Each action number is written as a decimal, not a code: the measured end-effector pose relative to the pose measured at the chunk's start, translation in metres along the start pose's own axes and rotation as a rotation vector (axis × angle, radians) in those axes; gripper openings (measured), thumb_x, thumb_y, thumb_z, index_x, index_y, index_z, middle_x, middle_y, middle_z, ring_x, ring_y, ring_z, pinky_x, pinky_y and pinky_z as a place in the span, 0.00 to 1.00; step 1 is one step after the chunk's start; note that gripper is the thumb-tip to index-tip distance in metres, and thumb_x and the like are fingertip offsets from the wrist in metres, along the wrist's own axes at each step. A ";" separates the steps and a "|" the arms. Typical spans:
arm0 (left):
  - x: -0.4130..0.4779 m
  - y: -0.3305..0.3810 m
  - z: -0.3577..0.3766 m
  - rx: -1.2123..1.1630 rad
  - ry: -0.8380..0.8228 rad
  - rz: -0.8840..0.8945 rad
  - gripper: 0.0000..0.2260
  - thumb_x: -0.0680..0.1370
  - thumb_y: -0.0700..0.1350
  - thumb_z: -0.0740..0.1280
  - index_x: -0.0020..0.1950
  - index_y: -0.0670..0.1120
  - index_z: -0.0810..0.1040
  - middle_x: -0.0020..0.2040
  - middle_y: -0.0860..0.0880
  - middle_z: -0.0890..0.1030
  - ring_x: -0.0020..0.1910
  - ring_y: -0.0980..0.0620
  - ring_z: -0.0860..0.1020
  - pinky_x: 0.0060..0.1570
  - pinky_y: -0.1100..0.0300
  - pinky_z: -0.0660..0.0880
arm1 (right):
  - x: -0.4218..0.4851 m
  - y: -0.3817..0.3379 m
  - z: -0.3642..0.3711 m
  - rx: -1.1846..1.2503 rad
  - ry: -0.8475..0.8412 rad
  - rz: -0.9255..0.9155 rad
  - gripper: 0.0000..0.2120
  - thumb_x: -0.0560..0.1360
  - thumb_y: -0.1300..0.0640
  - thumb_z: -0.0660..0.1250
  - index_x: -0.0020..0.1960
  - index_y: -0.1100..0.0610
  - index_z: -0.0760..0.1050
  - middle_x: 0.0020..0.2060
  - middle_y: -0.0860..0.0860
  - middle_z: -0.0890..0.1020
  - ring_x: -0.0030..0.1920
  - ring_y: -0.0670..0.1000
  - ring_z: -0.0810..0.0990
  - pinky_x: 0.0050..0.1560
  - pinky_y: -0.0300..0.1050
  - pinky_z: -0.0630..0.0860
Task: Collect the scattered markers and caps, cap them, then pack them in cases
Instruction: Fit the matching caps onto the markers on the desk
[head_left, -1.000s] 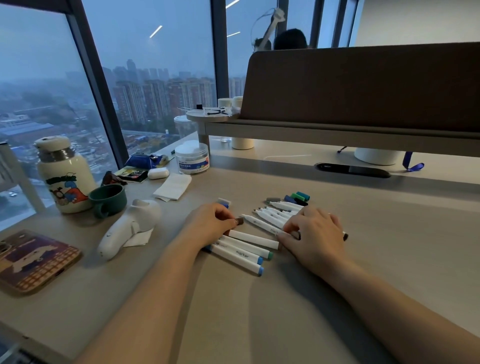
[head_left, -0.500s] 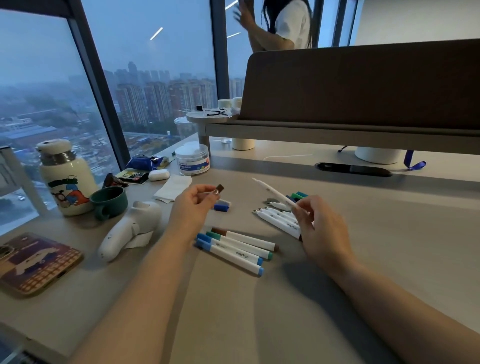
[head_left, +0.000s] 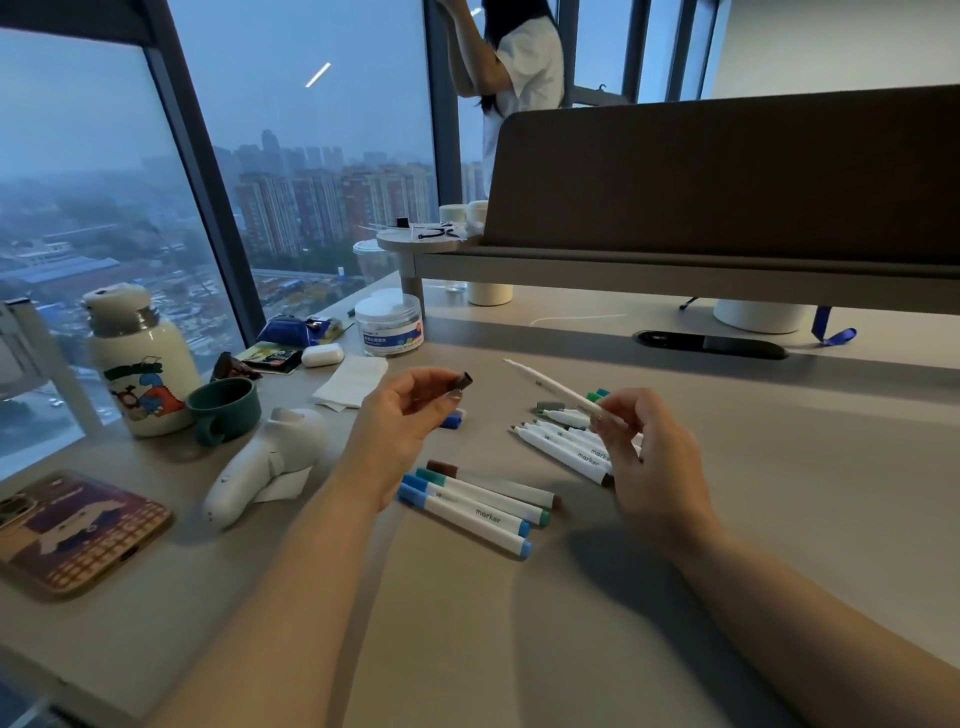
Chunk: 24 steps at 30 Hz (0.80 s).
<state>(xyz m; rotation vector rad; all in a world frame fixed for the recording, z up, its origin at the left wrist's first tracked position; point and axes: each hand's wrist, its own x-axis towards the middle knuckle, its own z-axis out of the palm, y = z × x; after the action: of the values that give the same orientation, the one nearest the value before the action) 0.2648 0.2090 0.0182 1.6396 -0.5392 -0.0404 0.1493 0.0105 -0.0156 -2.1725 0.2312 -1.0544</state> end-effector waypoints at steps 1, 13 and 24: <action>0.001 -0.001 0.000 0.012 -0.007 -0.007 0.08 0.77 0.41 0.67 0.54 0.52 0.78 0.50 0.56 0.82 0.48 0.64 0.80 0.47 0.69 0.75 | 0.001 0.000 0.000 0.013 0.003 0.013 0.05 0.78 0.55 0.64 0.48 0.46 0.71 0.39 0.43 0.79 0.42 0.49 0.76 0.47 0.53 0.73; 0.010 -0.024 0.007 0.581 -0.115 -0.138 0.03 0.77 0.51 0.66 0.51 0.57 0.77 0.45 0.58 0.76 0.44 0.58 0.76 0.46 0.59 0.75 | 0.007 -0.001 -0.007 0.227 0.104 0.234 0.02 0.78 0.58 0.63 0.51 0.55 0.72 0.42 0.49 0.78 0.42 0.45 0.75 0.38 0.27 0.71; 0.055 -0.012 0.028 0.807 -0.257 -0.311 0.11 0.80 0.46 0.62 0.62 0.51 0.73 0.57 0.48 0.75 0.46 0.53 0.75 0.47 0.58 0.76 | 0.007 0.005 0.000 0.153 0.064 0.152 0.02 0.77 0.55 0.65 0.49 0.53 0.74 0.38 0.44 0.78 0.41 0.46 0.76 0.44 0.45 0.74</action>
<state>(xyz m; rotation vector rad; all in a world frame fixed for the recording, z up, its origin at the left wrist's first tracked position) 0.3082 0.1637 0.0178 2.5222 -0.5193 -0.2984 0.1545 0.0039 -0.0146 -1.9552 0.3290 -1.0221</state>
